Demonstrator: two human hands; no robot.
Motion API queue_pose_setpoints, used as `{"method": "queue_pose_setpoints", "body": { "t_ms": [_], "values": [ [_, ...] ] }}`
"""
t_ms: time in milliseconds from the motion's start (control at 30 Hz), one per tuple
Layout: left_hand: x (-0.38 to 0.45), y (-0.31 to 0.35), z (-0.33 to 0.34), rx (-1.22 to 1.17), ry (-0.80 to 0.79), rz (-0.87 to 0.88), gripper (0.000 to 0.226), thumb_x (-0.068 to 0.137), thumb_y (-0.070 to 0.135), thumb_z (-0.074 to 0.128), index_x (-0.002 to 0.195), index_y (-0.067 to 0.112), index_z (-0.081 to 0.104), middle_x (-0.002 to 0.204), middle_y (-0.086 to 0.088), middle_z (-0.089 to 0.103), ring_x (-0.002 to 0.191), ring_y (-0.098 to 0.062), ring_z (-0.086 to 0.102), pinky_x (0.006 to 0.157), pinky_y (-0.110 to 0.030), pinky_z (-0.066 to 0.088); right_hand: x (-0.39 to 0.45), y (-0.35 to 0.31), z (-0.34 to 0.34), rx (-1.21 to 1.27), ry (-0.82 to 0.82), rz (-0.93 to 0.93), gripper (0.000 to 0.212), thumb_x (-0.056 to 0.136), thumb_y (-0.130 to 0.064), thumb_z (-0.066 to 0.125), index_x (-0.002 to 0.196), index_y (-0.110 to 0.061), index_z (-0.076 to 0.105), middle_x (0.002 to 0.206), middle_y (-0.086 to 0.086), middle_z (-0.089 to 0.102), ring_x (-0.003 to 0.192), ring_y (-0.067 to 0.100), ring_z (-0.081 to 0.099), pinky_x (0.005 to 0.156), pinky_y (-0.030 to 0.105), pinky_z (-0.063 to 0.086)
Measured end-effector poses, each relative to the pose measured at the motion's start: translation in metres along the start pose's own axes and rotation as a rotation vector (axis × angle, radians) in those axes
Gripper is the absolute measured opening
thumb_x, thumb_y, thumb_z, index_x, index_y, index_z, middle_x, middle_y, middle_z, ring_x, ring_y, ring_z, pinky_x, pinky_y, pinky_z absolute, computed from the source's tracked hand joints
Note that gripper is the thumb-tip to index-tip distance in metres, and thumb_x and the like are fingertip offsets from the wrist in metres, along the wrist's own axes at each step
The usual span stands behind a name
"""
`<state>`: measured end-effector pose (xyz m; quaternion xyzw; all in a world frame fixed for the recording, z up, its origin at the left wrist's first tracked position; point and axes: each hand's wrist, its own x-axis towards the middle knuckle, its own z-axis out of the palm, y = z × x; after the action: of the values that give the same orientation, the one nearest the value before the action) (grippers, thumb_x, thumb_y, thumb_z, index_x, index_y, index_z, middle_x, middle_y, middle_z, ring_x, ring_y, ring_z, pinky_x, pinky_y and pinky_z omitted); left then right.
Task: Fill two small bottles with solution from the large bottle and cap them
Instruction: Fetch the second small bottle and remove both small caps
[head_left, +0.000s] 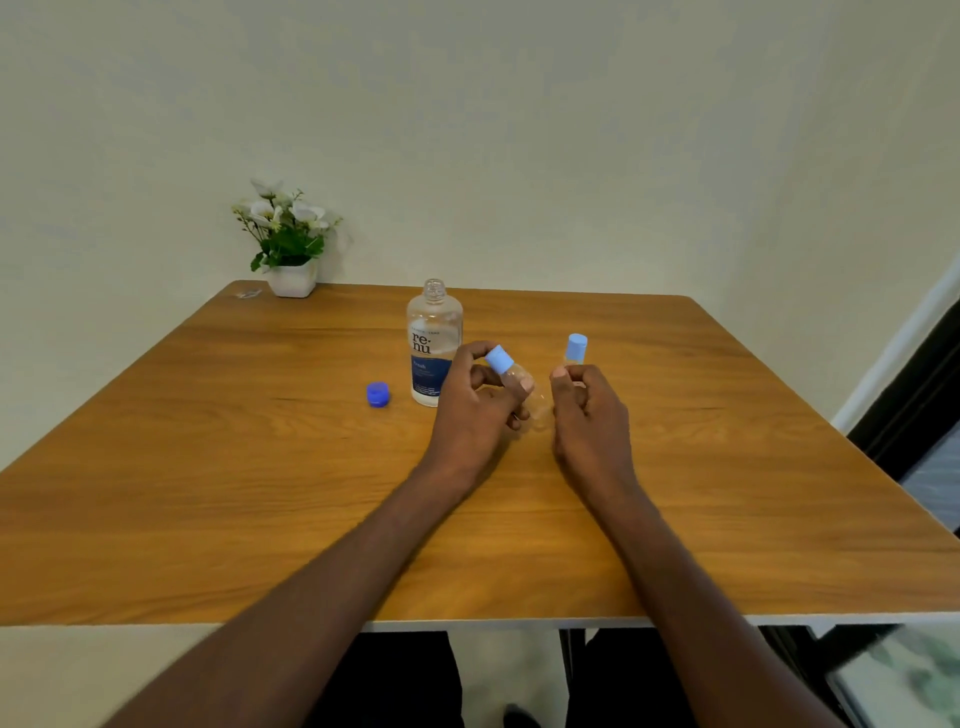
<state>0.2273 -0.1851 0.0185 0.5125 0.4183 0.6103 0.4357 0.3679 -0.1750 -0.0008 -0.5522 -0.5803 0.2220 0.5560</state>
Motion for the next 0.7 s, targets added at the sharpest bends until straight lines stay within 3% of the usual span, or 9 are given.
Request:
{"method": "queue_pose_setpoints", "body": {
  "t_ms": [133,300,433,533,700],
  "values": [
    [0.002,0.000,-0.003,-0.092,-0.015,-0.049,0.044,0.096,0.009,0.072,0.135,0.016,0.053,0.108,-0.023,0.069,0.065,-0.013,0.067,0.060,-0.025,0.057,0.000,-0.002,-0.002,0.142,-0.099,0.090,0.047,0.107,-0.052,0.048,0.085,-0.020,0.074,0.062,0.005,0.065,0.052,0.020,0.055,0.055,0.036,0.045],
    [0.007,-0.008,-0.006,-0.147,-0.028,-0.061,0.019,0.105,0.022,0.061,0.119,0.008,0.062,0.087,-0.008,0.074,0.068,-0.020,0.068,0.060,-0.029,0.057,0.006,0.000,-0.009,0.282,-0.274,0.170,0.029,0.104,-0.036,0.065,0.102,-0.010,0.077,0.078,0.017,0.076,0.068,0.038,0.066,0.069,0.045,0.055],
    [0.008,-0.009,-0.009,-0.160,-0.050,-0.098,0.019,0.106,0.021,0.059,0.117,0.006,0.061,0.086,-0.012,0.074,0.071,-0.023,0.069,0.064,-0.031,0.058,0.006,0.003,-0.010,0.269,-0.310,0.158,0.030,0.098,-0.039,0.073,0.112,-0.013,0.076,0.086,0.013,0.079,0.073,0.031,0.071,0.076,0.047,0.060],
    [0.008,-0.007,-0.008,-0.153,-0.052,-0.108,0.018,0.106,0.017,0.058,0.122,0.008,0.059,0.084,-0.010,0.074,0.069,-0.022,0.070,0.061,-0.031,0.058,0.007,0.004,-0.009,0.255,-0.275,0.162,0.026,0.097,-0.035,0.074,0.109,-0.012,0.076,0.083,0.010,0.079,0.065,0.025,0.068,0.068,0.039,0.059],
    [0.008,-0.007,-0.004,-0.120,-0.052,-0.107,0.024,0.104,0.012,0.060,0.128,0.007,0.056,0.090,-0.013,0.073,0.065,-0.026,0.070,0.059,-0.038,0.061,0.007,0.005,-0.010,0.286,-0.159,0.185,0.024,0.103,-0.030,0.067,0.097,-0.008,0.074,0.068,0.008,0.065,0.056,0.020,0.058,0.049,0.022,0.043]
  ]
}}
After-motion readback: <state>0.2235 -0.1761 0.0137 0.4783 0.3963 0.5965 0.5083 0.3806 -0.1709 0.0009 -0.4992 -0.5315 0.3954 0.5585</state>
